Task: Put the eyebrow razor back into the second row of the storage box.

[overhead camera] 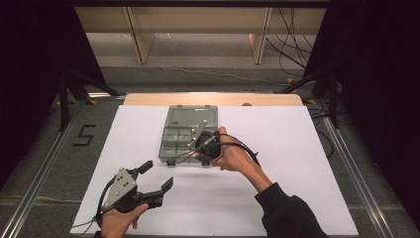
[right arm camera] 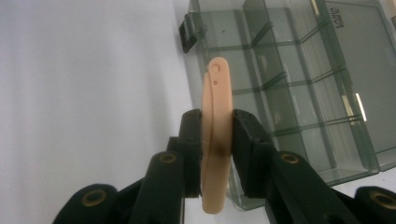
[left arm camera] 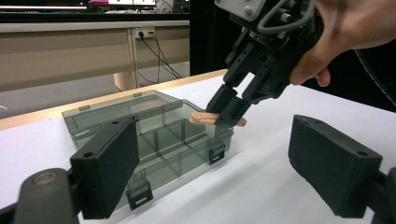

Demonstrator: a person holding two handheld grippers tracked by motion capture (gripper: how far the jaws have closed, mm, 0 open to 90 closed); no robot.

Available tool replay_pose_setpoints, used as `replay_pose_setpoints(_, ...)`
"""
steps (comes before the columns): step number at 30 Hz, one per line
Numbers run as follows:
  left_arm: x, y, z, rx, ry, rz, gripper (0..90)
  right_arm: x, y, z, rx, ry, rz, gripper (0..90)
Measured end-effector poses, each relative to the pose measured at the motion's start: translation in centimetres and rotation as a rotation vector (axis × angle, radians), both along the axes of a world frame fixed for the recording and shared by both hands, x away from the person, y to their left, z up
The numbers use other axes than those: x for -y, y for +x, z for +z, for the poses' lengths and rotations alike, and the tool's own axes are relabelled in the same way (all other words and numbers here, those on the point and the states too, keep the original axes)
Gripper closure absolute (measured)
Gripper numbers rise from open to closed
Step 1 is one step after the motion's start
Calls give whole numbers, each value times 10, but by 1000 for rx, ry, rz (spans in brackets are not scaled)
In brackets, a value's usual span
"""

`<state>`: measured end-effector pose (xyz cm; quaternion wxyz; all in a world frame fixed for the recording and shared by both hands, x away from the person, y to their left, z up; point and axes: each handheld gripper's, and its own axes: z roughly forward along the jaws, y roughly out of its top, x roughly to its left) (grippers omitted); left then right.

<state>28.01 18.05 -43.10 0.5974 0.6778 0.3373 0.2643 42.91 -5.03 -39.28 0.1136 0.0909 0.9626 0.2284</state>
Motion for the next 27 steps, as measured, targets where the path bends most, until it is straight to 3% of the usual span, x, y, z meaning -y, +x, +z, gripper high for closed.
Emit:
replay_pose_setpoints(17,0,0,0,0,-3,0,161,-12,25,-4,27,-18,-13,745)
replay_pose_setpoints(27,0,0,0,2,-2,-2,161,-24,34,-11,30,-57,-12,744)
